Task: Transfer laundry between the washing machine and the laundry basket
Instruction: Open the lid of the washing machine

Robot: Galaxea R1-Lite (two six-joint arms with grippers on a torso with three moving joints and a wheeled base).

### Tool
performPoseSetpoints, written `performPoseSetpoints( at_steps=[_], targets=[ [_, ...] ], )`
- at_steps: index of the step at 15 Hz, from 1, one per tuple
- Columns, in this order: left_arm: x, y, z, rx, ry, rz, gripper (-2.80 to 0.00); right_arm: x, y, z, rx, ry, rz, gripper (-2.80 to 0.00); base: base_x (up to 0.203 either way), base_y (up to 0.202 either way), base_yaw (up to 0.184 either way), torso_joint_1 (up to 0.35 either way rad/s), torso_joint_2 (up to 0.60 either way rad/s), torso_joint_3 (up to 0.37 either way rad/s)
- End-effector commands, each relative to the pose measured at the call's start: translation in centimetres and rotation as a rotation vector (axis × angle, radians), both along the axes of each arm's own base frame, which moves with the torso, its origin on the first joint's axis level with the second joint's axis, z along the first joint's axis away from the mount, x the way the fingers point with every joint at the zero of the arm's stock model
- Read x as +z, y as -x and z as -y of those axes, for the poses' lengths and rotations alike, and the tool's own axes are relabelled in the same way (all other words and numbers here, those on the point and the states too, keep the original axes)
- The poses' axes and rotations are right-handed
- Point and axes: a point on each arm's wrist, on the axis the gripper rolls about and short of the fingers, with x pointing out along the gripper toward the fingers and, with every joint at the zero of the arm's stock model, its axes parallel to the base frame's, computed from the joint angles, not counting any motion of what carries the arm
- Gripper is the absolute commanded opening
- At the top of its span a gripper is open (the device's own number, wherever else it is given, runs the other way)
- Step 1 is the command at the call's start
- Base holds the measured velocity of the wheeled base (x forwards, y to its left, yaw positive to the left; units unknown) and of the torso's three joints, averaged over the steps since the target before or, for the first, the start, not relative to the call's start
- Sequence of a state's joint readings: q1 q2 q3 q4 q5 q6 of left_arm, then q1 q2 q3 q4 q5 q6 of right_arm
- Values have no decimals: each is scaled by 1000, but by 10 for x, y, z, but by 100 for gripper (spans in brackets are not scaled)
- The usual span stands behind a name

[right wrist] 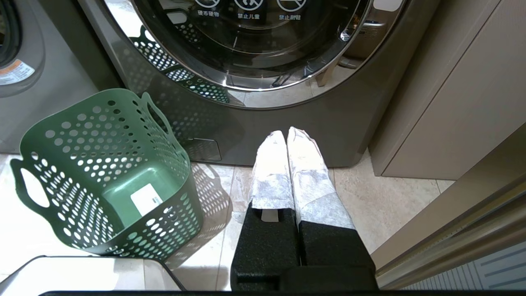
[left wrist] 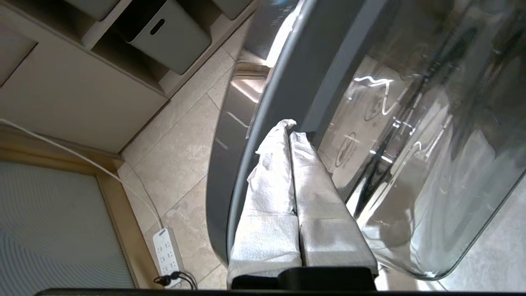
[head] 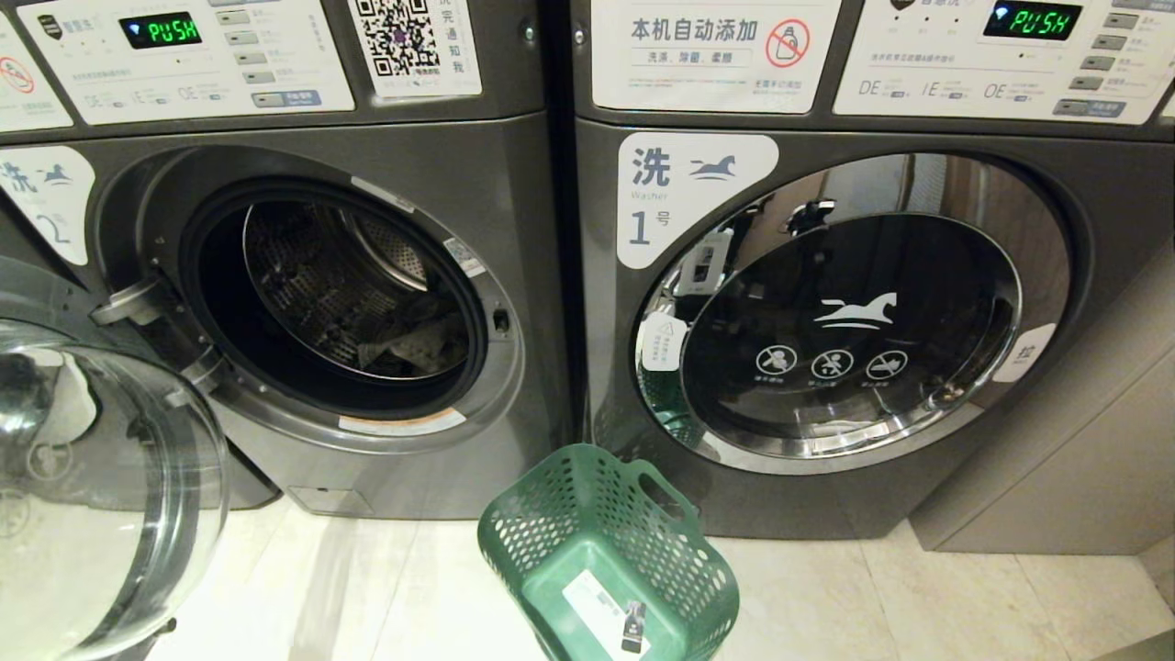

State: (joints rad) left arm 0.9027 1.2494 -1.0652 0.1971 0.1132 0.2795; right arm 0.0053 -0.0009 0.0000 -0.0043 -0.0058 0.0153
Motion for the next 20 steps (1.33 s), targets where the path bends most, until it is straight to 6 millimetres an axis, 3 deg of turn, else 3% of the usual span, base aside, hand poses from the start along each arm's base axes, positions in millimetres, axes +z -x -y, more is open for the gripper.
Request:
performPoseSetpoints(
  at_steps=[1, 6, 12, 20],
  targets=[
    [2, 6, -20, 59, 12, 10, -280, 0, 0, 0, 1, 0, -1, -280, 0, 0, 0, 0, 0, 0],
    [0, 18, -41, 108, 21, 32, -280, 0, 0, 0, 1, 0, -1, -280, 0, 0, 0, 0, 0, 0],
    [-23, 8, -73, 33, 135, 32, -280, 0, 0, 0, 1, 0, -1, -280, 0, 0, 0, 0, 0, 0],
    [-36, -20, -150, 51, 45, 77, -280, 0, 0, 0, 1, 0, -1, -280, 0, 0, 0, 0, 0, 0]
  ],
)
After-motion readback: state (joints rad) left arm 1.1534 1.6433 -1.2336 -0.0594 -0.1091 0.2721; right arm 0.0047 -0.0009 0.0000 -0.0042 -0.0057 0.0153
